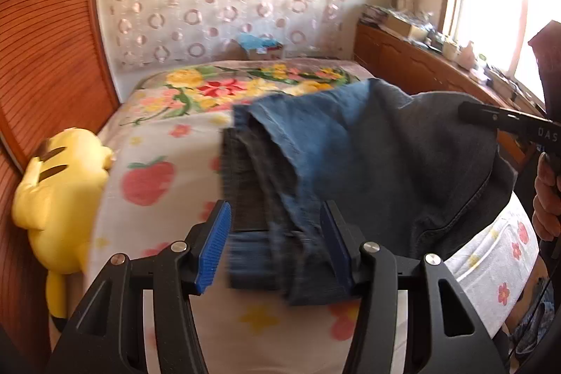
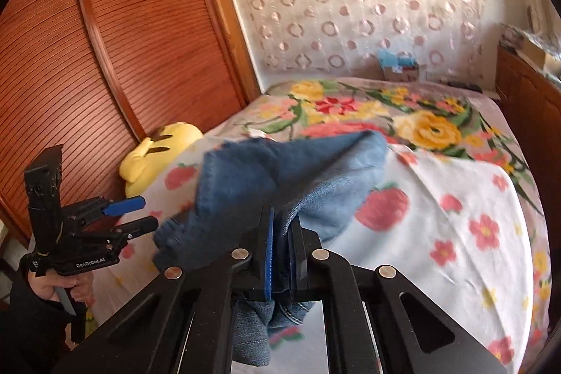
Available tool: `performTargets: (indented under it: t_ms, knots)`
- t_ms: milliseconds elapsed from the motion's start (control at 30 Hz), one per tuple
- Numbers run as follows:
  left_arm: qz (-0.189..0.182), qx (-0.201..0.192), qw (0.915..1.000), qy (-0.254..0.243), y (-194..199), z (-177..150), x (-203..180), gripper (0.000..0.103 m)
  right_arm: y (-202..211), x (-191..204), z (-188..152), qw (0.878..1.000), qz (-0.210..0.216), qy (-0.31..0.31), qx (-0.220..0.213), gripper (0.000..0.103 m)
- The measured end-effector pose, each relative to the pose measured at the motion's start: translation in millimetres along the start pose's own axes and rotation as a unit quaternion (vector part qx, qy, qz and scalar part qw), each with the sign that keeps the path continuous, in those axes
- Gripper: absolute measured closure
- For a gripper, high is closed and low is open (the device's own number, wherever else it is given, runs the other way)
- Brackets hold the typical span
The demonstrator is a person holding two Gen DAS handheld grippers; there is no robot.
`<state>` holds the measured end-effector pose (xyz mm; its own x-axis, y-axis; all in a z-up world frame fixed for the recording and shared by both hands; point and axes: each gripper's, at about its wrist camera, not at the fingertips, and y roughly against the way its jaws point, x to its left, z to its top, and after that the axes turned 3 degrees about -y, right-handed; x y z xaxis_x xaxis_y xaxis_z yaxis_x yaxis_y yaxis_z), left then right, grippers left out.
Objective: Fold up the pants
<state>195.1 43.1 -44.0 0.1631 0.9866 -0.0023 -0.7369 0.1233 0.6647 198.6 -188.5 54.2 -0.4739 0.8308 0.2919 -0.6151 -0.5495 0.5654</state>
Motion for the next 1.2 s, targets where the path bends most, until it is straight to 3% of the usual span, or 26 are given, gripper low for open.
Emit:
performTargets:
  t_ms: [233,433,600,733,867,1033,1200]
  knots:
    - [0.033,-0.016,0.9990,0.027,28.5,-12.2,47.4,0.049,-27.7,63.3,10.3,0.997,0.062,0.045,-0.007,0.097]
    - [0.060,-0.021,0.9965,0.055,42.2,-21.3,81.2,0.049,-81.2,110.7,-8.2,0.990,0.106,0.090,0.038,0.100]
    - [0.074,-0.019,0.9947,0.069,47.2,-31.3,97.8,0.049,-114.3,119.6,-39.3,0.983,0.118,0.105,0.089,0.100]
    - [0.074,-0.019,0.9944,0.073,44.7,-31.8,99.4,0.049,-129.7,104.7,-45.4,0.984,0.120,0.081,0.108,0.100]
    - [0.069,-0.020,0.9951,0.068,40.8,-28.6,95.6,0.049,-112.3,97.7,-31.2,0.984,0.129,0.067,0.108,0.093]
    - [0.060,-0.021,0.9962,0.059,36.1,-20.4,85.6,0.049,-63.6,88.7,-14.2,0.989,0.119,0.071,0.061,0.076]
    - [0.041,-0.022,0.9978,0.048,28.3,-8.3,64.7,0.049,-46.4,54.3,-10.4,0.995,0.069,0.071,0.028,0.072]
